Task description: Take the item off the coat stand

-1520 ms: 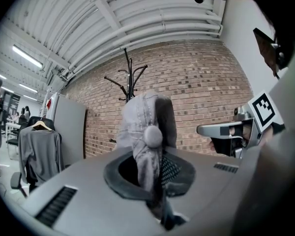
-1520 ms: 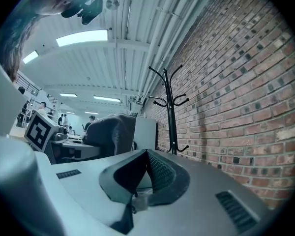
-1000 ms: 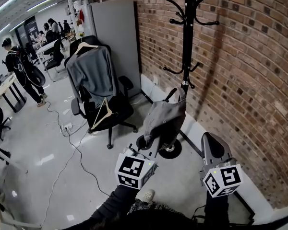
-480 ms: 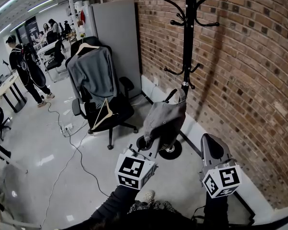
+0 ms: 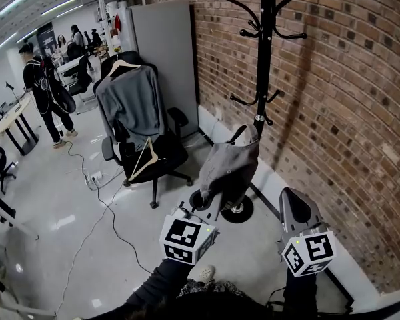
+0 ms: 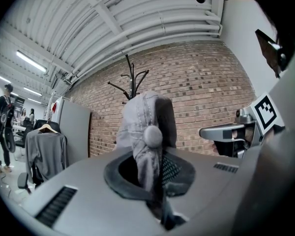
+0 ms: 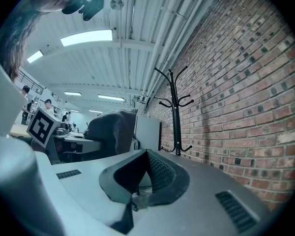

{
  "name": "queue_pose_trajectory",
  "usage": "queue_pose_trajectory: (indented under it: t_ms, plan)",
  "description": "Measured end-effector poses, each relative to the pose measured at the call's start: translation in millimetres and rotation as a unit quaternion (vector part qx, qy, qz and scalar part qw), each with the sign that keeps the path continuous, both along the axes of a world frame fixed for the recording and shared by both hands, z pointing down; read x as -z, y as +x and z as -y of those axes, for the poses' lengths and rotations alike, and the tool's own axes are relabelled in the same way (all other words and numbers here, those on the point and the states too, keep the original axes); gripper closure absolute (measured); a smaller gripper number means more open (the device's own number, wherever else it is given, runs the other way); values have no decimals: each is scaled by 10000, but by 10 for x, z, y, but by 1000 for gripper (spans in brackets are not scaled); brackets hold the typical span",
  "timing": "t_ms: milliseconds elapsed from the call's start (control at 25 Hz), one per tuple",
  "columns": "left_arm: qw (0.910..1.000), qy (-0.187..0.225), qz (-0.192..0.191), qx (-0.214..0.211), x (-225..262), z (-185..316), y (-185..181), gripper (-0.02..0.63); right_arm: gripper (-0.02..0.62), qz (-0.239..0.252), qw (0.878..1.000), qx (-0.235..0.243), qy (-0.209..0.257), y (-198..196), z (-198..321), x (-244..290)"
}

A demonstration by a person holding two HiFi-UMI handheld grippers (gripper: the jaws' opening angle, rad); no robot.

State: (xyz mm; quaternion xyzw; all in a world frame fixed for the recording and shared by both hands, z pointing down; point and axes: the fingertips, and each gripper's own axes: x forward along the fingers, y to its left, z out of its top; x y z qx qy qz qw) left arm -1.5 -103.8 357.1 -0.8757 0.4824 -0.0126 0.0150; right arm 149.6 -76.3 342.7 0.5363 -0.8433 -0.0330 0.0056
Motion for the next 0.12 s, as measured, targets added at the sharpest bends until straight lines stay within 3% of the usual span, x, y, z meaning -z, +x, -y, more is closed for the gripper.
queue_pose_trajectory:
  t_ms: [120]
  plan:
    - [10000, -8, 15, 19, -16, 2, -6, 589, 588, -28, 10000, 18, -8, -4, -1, -15]
